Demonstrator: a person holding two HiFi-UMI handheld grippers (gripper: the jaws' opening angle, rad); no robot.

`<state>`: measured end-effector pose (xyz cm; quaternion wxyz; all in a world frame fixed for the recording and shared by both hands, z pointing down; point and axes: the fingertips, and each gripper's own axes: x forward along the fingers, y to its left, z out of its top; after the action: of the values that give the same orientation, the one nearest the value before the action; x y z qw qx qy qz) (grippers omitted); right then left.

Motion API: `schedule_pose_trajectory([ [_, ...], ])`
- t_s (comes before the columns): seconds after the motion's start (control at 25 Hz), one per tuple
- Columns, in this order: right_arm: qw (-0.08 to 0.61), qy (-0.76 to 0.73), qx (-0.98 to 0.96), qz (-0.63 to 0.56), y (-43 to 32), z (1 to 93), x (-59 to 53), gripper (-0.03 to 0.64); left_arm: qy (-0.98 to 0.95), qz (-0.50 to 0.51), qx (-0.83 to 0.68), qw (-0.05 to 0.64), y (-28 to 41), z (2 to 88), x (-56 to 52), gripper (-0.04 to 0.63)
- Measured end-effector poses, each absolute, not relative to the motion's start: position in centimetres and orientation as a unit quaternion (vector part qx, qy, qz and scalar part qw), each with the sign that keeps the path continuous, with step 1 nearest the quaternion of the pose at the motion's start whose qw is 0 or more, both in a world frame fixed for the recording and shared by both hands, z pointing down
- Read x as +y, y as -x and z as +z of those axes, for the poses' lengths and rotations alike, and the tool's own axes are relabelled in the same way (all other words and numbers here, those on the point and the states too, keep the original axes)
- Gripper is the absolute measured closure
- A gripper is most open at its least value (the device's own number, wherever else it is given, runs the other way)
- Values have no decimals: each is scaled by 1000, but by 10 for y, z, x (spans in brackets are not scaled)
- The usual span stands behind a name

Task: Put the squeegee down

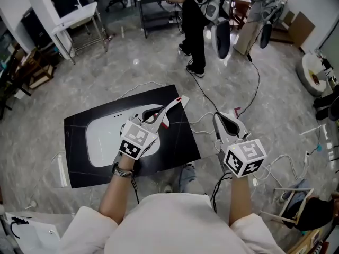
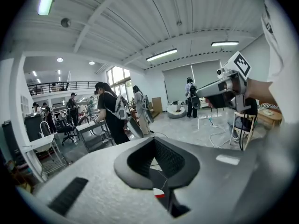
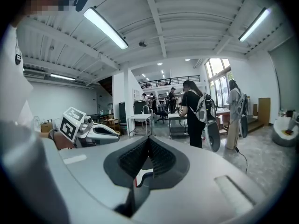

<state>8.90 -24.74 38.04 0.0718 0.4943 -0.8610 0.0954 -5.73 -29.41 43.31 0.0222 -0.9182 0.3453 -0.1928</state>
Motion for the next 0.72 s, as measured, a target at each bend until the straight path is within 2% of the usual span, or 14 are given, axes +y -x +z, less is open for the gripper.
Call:
schedule_pose_trajectory([
  [0.72,68,-480,-874,26,-49,313,-202,609,922,-101,363,92,91,319,-229,589],
])
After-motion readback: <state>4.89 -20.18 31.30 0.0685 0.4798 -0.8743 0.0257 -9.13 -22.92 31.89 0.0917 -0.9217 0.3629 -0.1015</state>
